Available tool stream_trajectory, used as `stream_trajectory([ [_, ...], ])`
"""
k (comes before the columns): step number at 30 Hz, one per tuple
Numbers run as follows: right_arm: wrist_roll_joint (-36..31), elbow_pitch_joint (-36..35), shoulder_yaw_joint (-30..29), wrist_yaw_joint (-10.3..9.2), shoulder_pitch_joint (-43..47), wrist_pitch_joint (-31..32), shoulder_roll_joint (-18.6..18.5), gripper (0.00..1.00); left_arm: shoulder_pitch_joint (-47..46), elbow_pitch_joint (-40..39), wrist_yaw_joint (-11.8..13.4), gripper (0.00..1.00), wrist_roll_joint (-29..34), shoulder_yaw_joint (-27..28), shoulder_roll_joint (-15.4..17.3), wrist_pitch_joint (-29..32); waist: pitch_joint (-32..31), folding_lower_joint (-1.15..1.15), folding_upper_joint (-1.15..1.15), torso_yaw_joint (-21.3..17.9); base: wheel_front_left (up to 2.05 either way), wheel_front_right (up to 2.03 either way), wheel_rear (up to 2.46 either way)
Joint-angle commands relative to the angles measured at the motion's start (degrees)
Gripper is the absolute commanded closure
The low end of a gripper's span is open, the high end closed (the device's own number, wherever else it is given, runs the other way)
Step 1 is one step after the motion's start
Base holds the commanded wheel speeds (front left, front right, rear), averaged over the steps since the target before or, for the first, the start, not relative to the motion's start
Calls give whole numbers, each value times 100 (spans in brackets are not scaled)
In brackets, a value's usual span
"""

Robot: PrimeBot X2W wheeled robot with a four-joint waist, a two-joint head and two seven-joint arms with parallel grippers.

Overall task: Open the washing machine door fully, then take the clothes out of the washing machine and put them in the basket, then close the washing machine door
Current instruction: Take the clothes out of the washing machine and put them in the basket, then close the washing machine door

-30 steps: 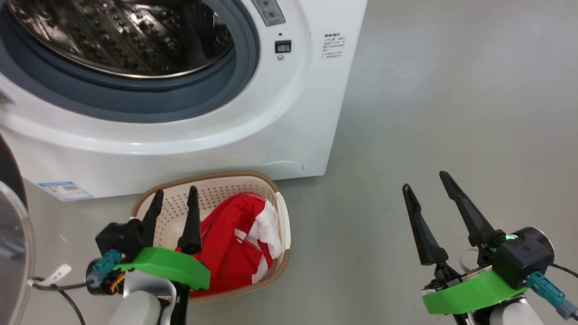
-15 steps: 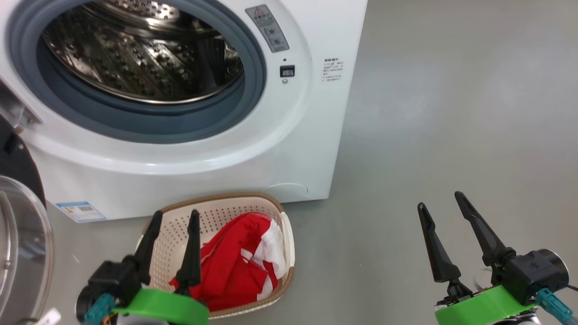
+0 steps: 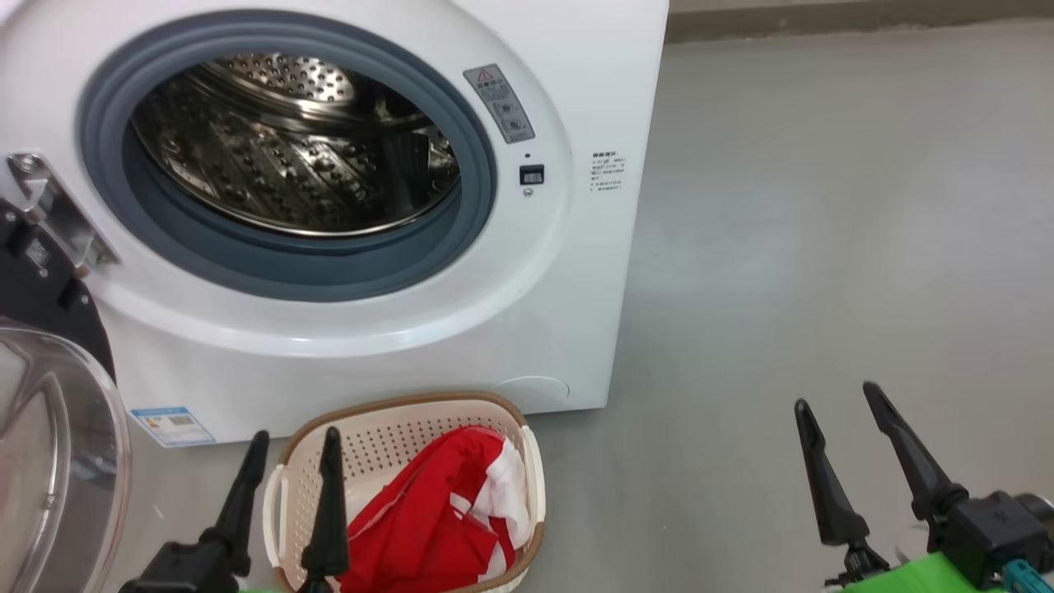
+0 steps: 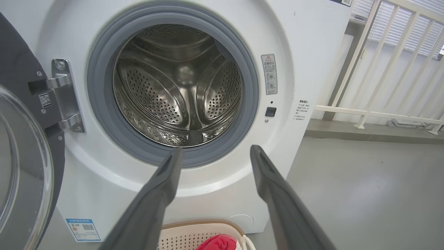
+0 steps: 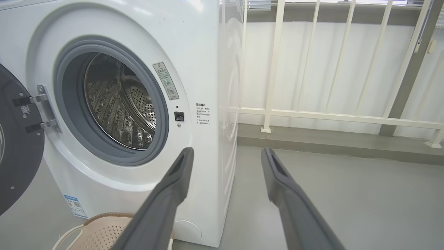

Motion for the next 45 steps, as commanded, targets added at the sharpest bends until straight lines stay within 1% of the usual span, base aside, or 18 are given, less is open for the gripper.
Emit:
stream_trajectory([
  [1, -49, -175, 93, 29, 29, 17, -68, 0, -17, -235, 78, 0, 10, 249, 98, -10, -86, 0, 0, 10, 0, 0, 0],
  [8, -6, -338, -16, 29, 254, 64, -68, 0, 246, -598, 142, 0, -33, 319, 177, 15, -246, 0, 0, -7, 0, 0, 0],
  [14, 53, -417, -63, 29, 369, 71, -68, 0, 399, -745, 204, 0, -28, 345, 251, 62, -285, 0, 0, -8, 0, 0, 0],
  [21, 67, -443, -67, 29, 395, 72, -68, 0, 429, -736, 248, 0, 41, 310, 317, 93, -294, 0, 0, 21, 0, 0, 0],
  [36, 91, -443, -23, 29, 374, 83, -68, 0, 399, -780, 336, 0, 134, 258, 352, 77, -282, 0, 0, 20, -1, 1, 0],
  [45, 90, -451, -19, 29, 355, 104, -68, 0, 411, -857, 389, 0, 184, 202, 344, 66, -233, 0, 0, 19, -78, 77, 1],
])
